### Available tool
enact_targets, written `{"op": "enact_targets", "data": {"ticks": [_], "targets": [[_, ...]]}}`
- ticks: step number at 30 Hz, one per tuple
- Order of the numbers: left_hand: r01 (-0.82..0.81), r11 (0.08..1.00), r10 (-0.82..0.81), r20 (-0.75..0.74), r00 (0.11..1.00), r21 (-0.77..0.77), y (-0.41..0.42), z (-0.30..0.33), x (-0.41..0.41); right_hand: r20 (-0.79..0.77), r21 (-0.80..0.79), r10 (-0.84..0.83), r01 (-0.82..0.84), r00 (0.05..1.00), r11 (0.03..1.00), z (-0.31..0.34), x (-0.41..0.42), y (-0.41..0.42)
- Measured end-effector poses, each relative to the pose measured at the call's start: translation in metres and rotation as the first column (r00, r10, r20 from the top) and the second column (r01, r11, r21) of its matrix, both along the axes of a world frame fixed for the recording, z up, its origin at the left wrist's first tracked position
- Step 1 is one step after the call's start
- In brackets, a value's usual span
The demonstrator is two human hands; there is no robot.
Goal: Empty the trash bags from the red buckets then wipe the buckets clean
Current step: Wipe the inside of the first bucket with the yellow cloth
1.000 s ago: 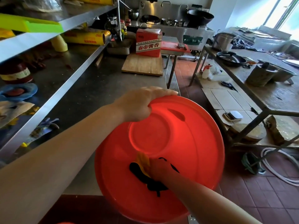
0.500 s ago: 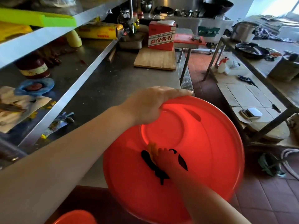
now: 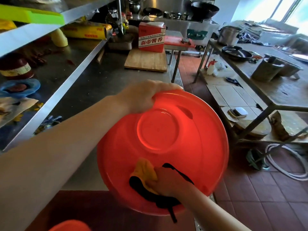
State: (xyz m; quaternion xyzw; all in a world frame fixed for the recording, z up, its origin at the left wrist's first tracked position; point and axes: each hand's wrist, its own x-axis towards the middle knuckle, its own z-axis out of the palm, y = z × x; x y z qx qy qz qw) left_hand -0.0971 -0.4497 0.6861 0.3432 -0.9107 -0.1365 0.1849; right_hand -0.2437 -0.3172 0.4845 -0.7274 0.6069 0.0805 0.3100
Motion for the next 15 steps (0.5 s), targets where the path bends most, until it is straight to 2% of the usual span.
{"op": "enact_targets", "data": {"ticks": [6,11,15], "targets": [[-0.038,0.999,0.041,0.119,0.992,-0.023,-0.019,0.006,-0.003,0.069,0.025,0.010,-0.012,0.998,1.000,0.044,0.004,0.027],[-0.099,0.994,0.102,0.085,0.991,-0.036,-0.022,0.002,0.011,0.043,0.010,0.043,-0.044,0.998,0.999,0.056,0.000,0.033],[-0.077,0.996,0.079,0.036,0.996,-0.044,-0.015,-0.003,0.017,0.001,-0.002,0.029,-0.029,1.000,1.000,0.041,0.001,0.027]]}}
